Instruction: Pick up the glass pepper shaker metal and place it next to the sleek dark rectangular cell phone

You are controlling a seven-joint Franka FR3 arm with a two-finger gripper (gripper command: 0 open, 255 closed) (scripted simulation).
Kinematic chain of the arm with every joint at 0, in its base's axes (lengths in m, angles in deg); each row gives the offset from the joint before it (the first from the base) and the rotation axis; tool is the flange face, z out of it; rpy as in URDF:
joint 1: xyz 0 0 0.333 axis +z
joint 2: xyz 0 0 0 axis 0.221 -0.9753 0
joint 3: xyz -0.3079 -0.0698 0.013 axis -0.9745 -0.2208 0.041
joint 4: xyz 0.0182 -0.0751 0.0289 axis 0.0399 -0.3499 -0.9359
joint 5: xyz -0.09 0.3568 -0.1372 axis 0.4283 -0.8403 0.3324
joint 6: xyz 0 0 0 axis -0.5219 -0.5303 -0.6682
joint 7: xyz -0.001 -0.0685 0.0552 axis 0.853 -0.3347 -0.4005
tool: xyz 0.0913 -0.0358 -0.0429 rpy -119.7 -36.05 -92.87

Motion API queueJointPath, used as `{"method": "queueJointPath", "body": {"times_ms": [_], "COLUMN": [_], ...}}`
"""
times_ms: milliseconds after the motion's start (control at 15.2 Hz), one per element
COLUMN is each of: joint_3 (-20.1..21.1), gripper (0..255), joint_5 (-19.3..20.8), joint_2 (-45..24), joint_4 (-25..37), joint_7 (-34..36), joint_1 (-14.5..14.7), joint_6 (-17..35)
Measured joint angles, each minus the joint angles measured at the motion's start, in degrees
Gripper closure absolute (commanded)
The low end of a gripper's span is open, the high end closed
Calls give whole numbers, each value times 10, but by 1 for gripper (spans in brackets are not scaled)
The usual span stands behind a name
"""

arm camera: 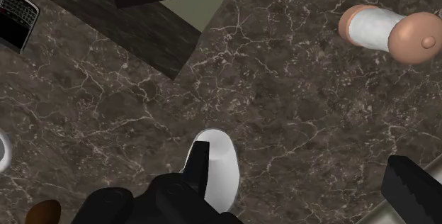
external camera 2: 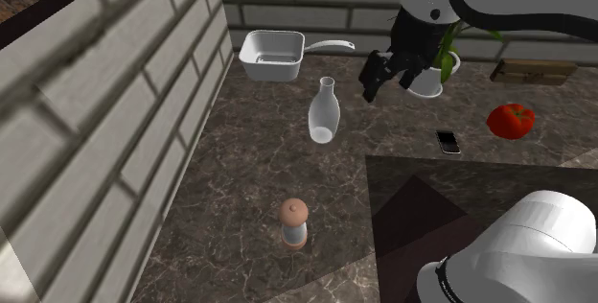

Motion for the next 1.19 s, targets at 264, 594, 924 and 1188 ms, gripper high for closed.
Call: {"method": "queueJointPath", "body": {"times_ms": [264,594,924,1188], "joint_3": [10,40,69,96], "gripper": [0,0,0,0], "joint_5": [-15,-54,-96,-133], "joint_2": [-1,-16,-48,-88], "joint_4": [-28,-92,-145,-166], "joint_7": [11,40,61,80], "joint_1": [8,31,59,86], "joint_6": [28,105,190,255]}}
